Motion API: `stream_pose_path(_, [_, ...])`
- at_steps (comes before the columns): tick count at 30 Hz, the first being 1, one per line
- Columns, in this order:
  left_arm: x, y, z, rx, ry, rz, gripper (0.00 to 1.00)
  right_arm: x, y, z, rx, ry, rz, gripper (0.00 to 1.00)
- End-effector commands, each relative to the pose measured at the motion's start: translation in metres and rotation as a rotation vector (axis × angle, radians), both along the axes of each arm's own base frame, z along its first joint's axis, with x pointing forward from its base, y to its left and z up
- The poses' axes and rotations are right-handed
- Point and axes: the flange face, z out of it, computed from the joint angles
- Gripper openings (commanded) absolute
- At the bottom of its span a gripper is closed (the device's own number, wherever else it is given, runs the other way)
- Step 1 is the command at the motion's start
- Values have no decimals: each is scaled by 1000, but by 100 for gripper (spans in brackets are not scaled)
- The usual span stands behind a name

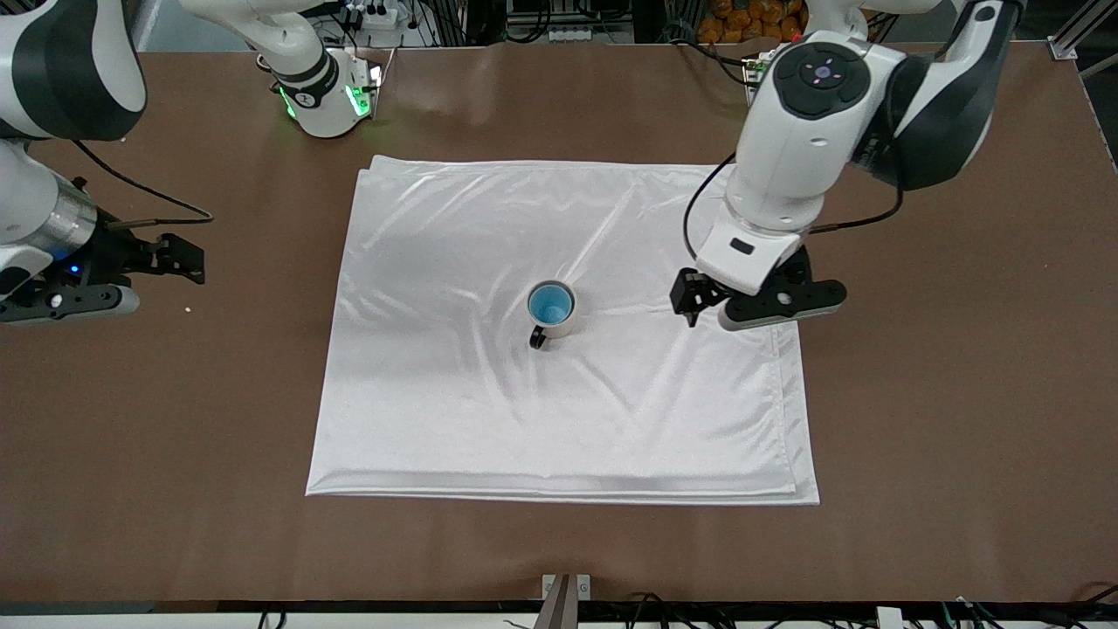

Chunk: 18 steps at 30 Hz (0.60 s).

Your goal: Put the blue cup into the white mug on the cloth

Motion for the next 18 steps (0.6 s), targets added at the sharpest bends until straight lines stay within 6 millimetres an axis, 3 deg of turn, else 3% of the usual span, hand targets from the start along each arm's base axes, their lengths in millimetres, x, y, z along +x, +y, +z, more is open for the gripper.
stream_pose_path(1, [7, 41, 16, -10, 33, 54, 100, -8, -6, 24, -9, 2, 10, 100])
stream_pose_path(6, [10, 64, 28, -54, 43, 107, 100, -9, -6, 25, -5, 6, 2, 100])
stream_pose_path(11, [20, 99, 34, -72, 49, 181, 100, -10, -6, 25, -3, 15, 1, 100])
stream_pose_path(14, [21, 105, 35, -83, 59, 192, 100, -12, -12, 32, 1, 4, -9, 100])
stream_pose_path(18, [27, 128, 38, -66, 52, 143, 100, -13, -17, 38, 18, -4, -16, 100])
